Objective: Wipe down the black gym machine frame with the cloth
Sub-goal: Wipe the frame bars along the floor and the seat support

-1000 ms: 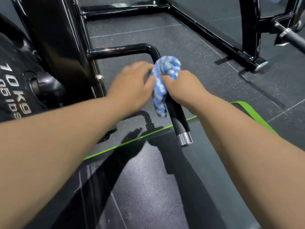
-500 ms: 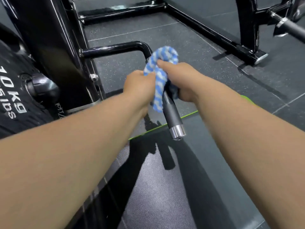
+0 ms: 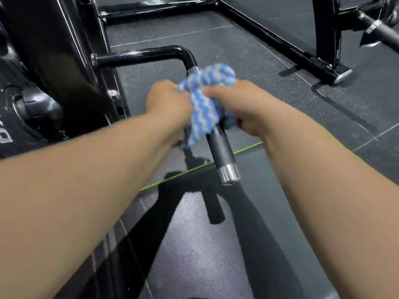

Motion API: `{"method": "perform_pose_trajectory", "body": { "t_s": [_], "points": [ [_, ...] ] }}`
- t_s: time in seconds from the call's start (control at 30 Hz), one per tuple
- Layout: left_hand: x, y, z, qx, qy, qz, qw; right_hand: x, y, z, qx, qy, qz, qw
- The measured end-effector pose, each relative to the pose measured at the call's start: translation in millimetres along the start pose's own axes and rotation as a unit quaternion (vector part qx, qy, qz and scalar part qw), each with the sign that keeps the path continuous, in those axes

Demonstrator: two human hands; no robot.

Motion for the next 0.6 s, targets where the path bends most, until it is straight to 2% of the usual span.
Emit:
{"method": "perform_pose_trajectory", "body": {
  "t_s": [0.07,0.13,0.23,0.33,0.47,0.6],
  "points": [
    [17,2,-2,-0.029,-0.039,-0.005,0.999,15,9,10,-0.015,-0.017,-0.020,1.000],
    [18,14,7,-0.017,-0.052,0.039,0.998,17,14,4,-0.028,-0.003,-0.024,0.999],
    [2,27,31,-0.074,-0.084,0.097,0.989,6,7,-10,-0.055,-0.002,-0.020,0.998],
    [-17,21,34,-0.094,-0.050,0.092,0.990,-8,4,-16,-0.063,-0.006,-0.026,0.998],
    [-44,21,32,-0.069,-0.008,0.122,0.990,-27,4,-26,-0.110,0.004,-0.037,0.993],
    [-66,24,35,-0.022,0.027,0.148,0.988,-45,4,-26,-0.158,-0.023,-0.049,0.986]
  ]
}}
Point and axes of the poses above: each hand's wrist, its own x-axis towards the middle knuckle, its own y-axis out of the palm, z = x × y, the point moved 8 cm from there along x, towards the middle knuckle, and after that the axes turned 4 degrees about z, right-handed, at the moved point
